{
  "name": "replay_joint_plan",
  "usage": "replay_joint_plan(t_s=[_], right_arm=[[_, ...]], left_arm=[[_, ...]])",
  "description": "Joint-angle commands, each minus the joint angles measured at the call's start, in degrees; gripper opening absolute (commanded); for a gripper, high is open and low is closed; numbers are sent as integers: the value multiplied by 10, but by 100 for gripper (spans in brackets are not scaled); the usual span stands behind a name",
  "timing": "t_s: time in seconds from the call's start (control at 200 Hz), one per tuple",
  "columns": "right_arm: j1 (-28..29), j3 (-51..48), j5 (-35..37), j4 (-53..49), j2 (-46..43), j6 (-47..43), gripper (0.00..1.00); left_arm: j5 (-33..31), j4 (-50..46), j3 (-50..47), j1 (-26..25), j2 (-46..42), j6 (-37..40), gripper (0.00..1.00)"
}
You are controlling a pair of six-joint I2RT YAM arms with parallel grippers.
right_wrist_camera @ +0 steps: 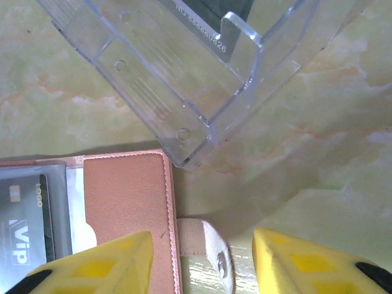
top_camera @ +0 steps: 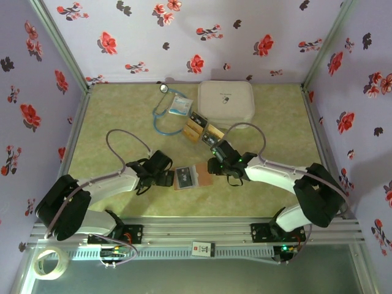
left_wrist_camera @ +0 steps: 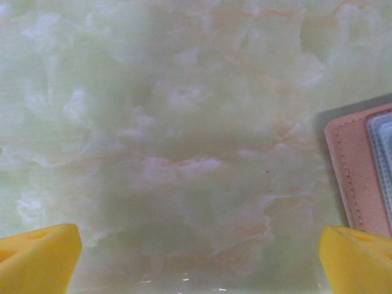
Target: Put the credit cards into the card holder
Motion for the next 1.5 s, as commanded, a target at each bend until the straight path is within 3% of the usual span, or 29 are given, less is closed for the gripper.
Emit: replay_joint_plan(t_s=[0.0, 0.11, 0.39, 0.555, 0.695, 1.085, 1.495], right_arm=[[-4, -3, 13, 2, 7, -10, 45], [-4, -12, 15, 4, -11, -6, 45], [-6, -32, 7, 17, -21, 2, 34], [-6, -43, -7, 42, -9, 9, 19], [-6, -51, -19, 55, -9, 15, 0], [15, -103, -31, 90, -62, 60, 0], [26, -100, -35, 116, -30, 68, 0]], left_arm=[[-16, -16, -4, -1, -11, -8, 100], [-16, -16, -4, -1, -13, -9, 100], [-6, 0, -3, -2, -35, -8, 100], [21, 21, -6, -1, -59, -6, 100], [69, 62, -14, 1, -72, -5, 100], [142, 150, -47, 9, -58, -20, 100], [191, 227, -55, 9, -4, -36, 100]])
